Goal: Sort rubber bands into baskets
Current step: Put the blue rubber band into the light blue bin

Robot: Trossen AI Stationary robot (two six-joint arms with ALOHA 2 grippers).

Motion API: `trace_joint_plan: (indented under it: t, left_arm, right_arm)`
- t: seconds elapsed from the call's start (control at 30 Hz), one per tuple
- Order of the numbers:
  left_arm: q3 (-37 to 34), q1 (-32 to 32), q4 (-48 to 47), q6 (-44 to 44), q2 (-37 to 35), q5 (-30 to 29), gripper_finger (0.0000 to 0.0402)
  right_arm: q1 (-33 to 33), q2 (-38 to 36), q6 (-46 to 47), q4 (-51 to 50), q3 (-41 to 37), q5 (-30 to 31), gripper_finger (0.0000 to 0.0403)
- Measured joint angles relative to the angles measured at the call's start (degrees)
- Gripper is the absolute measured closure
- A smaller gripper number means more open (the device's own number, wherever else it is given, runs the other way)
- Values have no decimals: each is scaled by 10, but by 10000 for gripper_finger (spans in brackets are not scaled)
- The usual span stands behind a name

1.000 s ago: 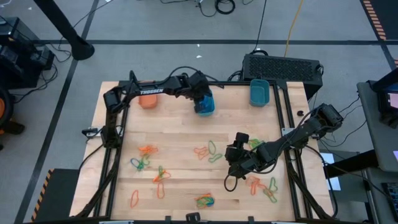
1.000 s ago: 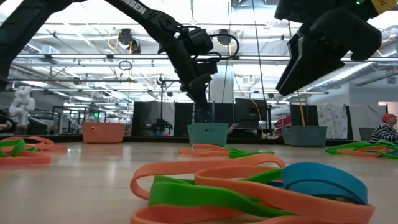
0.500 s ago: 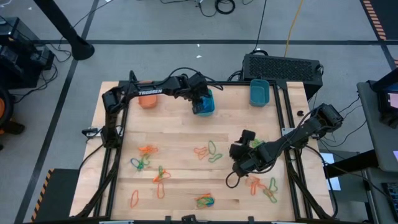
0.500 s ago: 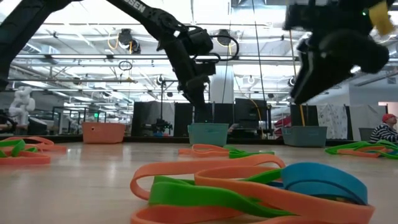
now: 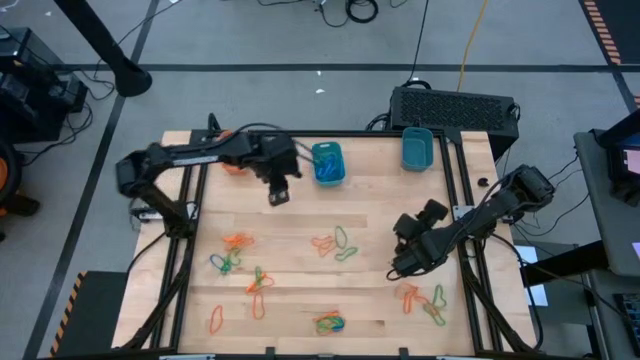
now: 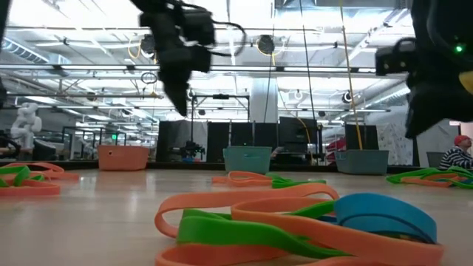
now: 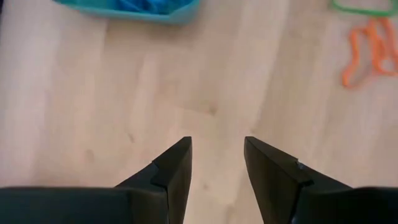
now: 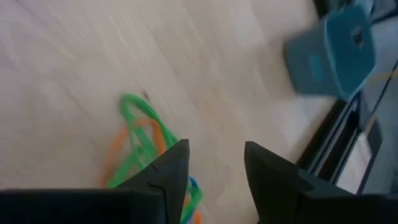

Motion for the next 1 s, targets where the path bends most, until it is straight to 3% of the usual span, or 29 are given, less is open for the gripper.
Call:
trace_joint_plan:
  t: [0.13, 0.3, 0.47, 0.57, 0.7, 1.0]
  left_arm:
    - [-131, -26, 144, -23, -112, 49, 246]
    - [-284, -75, 415, -53, -225, 74, 246]
    - [-411, -122, 749, -60, -253, 74, 246]
    - [-455, -139, 880, -35, -241, 73, 246]
    - [-481, -149, 923, -32, -231, 73, 246]
    - [-485, -148, 910, -3, -228, 72, 246]
  right_arm:
    - [-3, -47, -9, 7, -32, -39, 257]
    - [-3, -123, -167, 20, -34, -114, 257]
    - [-2, -162, -339, 48, -34, -188, 257]
    - [-4, -164, -413, 64, -34, -194, 257]
    - [-21, -159, -419, 84, -48, -211, 257]
    - [-29, -159, -420, 134, -116, -258, 257]
